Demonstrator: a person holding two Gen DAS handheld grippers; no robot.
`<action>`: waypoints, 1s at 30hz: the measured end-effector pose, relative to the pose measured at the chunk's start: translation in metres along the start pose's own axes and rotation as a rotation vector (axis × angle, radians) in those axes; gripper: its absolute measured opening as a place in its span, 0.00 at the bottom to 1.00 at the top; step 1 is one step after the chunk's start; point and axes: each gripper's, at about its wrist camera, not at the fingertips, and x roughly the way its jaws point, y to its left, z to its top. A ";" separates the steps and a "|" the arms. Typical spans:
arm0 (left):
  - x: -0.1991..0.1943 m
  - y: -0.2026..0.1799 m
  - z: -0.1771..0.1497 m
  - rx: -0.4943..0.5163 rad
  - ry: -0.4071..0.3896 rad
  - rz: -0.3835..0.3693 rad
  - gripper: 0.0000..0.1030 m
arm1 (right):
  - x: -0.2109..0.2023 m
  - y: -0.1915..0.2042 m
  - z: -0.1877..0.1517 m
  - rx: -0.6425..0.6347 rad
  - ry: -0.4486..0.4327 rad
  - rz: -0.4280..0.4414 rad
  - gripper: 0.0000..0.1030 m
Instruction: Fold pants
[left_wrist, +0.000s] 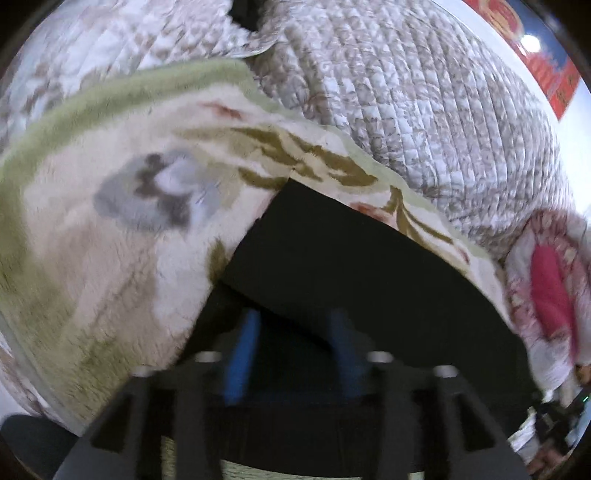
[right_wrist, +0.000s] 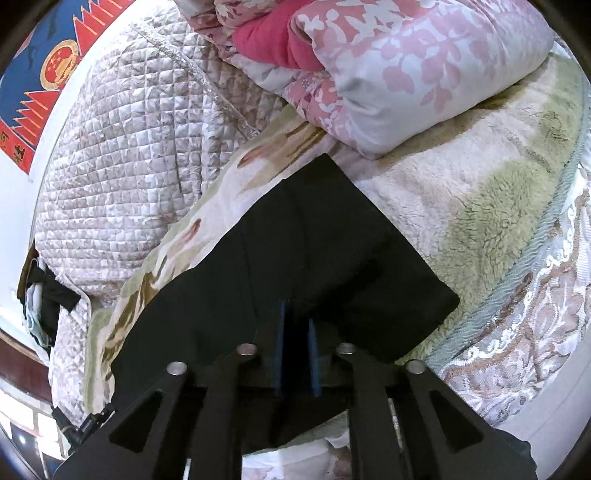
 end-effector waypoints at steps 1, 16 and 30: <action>0.003 0.001 -0.001 -0.018 0.015 -0.006 0.51 | 0.001 0.000 0.000 -0.004 0.002 -0.002 0.14; 0.035 -0.007 0.018 0.014 0.001 0.053 0.05 | 0.008 -0.002 0.017 0.003 -0.033 -0.043 0.13; -0.062 -0.028 0.033 0.075 -0.134 -0.046 0.04 | -0.035 -0.009 0.017 0.025 -0.053 0.003 0.08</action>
